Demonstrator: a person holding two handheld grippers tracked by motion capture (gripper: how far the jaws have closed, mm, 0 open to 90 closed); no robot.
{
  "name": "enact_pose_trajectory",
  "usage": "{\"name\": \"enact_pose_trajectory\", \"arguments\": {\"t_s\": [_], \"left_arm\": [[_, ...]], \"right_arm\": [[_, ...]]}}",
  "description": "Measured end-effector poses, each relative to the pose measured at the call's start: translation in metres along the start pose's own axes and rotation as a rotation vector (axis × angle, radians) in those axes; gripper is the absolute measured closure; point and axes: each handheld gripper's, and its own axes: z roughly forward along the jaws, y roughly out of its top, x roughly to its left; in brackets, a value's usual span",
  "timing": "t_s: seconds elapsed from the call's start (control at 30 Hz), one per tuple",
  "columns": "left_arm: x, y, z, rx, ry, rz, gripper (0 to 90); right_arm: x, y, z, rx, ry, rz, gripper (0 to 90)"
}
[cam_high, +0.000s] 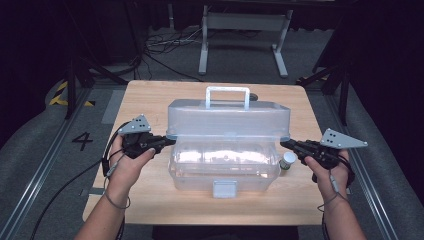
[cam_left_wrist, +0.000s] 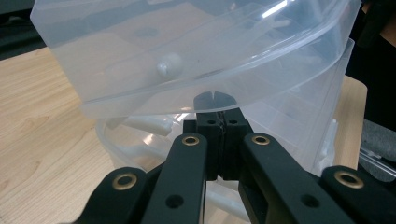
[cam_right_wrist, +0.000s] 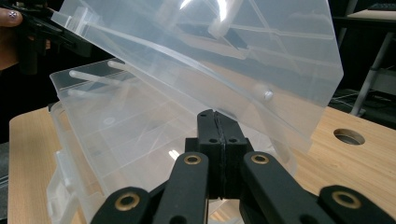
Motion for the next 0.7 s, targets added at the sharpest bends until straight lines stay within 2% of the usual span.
{"name": "enact_pose_trajectory", "arguments": {"t_s": [0.13,0.2,0.47,0.57,0.7], "left_arm": [[0.0,0.002,0.0,0.001,0.01,-0.003,89.7],[0.001,0.002,0.0,-0.004,0.015,-0.001,89.8],[0.003,0.006,-0.001,-0.016,0.024,0.0,89.8],[0.003,0.008,-0.001,-0.018,0.029,0.004,89.8],[0.005,0.009,-0.001,-0.026,0.029,0.003,89.8]], "right_arm": [[0.001,0.0,0.0,0.001,0.008,0.001,89.9],[0.001,0.0,-0.001,-0.009,0.026,0.023,87.1],[0.002,-0.002,-0.008,-0.011,0.043,0.057,82.8],[0.003,-0.002,-0.01,0.019,0.027,0.039,84.3],[0.003,-0.002,-0.013,0.029,0.001,0.027,83.0]]}}
